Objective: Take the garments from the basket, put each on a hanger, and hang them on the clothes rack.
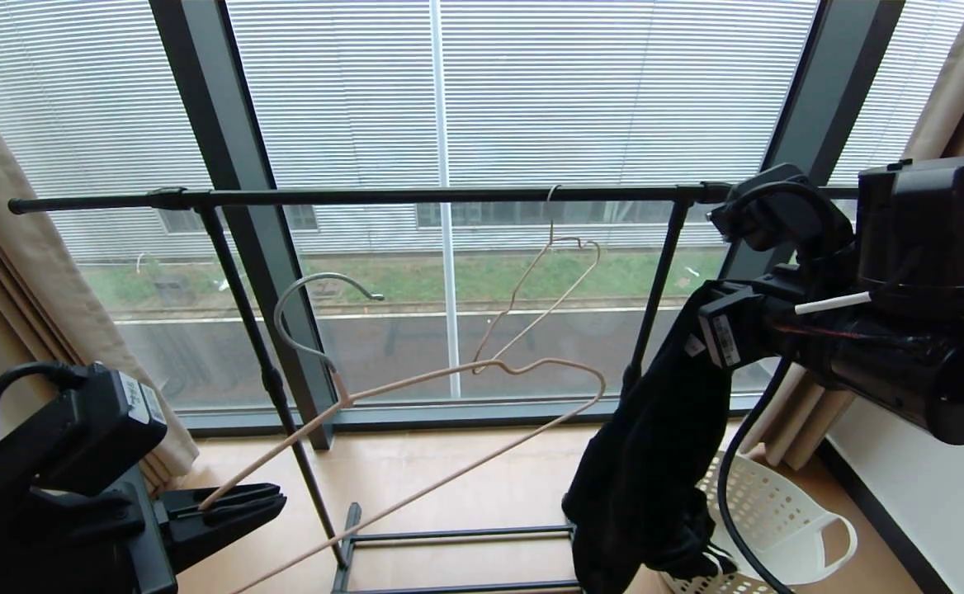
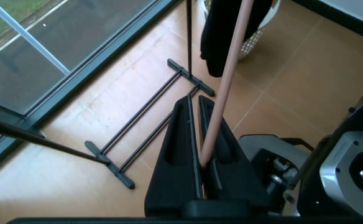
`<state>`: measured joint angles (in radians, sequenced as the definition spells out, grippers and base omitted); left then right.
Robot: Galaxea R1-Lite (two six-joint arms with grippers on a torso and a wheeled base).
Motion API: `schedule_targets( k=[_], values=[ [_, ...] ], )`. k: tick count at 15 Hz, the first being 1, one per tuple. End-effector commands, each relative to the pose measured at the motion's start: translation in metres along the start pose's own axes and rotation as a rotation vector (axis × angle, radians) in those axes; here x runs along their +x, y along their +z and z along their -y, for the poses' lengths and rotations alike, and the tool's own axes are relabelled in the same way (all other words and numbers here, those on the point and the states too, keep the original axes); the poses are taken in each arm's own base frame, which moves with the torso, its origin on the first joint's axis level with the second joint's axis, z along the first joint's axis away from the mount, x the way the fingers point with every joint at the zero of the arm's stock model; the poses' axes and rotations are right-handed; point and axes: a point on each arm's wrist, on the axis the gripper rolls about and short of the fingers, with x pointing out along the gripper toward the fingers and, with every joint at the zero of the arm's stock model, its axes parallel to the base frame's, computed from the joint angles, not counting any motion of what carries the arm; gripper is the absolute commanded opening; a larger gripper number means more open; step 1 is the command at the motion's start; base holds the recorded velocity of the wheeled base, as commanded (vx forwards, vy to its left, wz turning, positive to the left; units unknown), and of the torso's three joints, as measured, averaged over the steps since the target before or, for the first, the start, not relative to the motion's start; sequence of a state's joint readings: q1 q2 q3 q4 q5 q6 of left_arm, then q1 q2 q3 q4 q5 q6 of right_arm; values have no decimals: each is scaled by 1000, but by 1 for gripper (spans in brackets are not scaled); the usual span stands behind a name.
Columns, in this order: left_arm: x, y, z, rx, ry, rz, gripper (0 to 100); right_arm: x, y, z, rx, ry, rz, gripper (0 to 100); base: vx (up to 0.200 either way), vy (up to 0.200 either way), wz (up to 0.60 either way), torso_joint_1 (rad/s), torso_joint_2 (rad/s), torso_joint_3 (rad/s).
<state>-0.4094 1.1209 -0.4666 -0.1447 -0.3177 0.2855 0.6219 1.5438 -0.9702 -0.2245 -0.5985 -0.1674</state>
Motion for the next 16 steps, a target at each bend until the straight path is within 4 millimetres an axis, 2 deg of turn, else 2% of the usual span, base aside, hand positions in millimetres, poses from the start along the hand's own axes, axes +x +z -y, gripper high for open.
schedule_targets(
  k=[1, 4, 9, 12, 16],
  values=[
    [3, -5, 6, 6, -39, -20, 0, 2, 0, -1, 1, 0, -1, 0, 0, 0, 0, 0, 0, 0],
    [5, 5, 15, -12, -99, 16, 0, 0, 3, -4, 4, 15, 12, 0, 0, 0, 0, 0, 0, 0],
    [17, 16, 13, -11, -112, 21, 0, -4, 2, -20, -2, 58, 46, 0, 0, 0, 0, 0, 0, 0],
    [27, 18, 10, -31, -109, 15, 0, -10, 6, -23, 0, 64, 62, 0, 0, 0, 0, 0, 0, 0],
    [53, 20, 3, -56, -51, 4, 0, -20, 5, -25, -6, 85, 73, 0, 0, 0, 0, 0, 0, 0]
  ],
)
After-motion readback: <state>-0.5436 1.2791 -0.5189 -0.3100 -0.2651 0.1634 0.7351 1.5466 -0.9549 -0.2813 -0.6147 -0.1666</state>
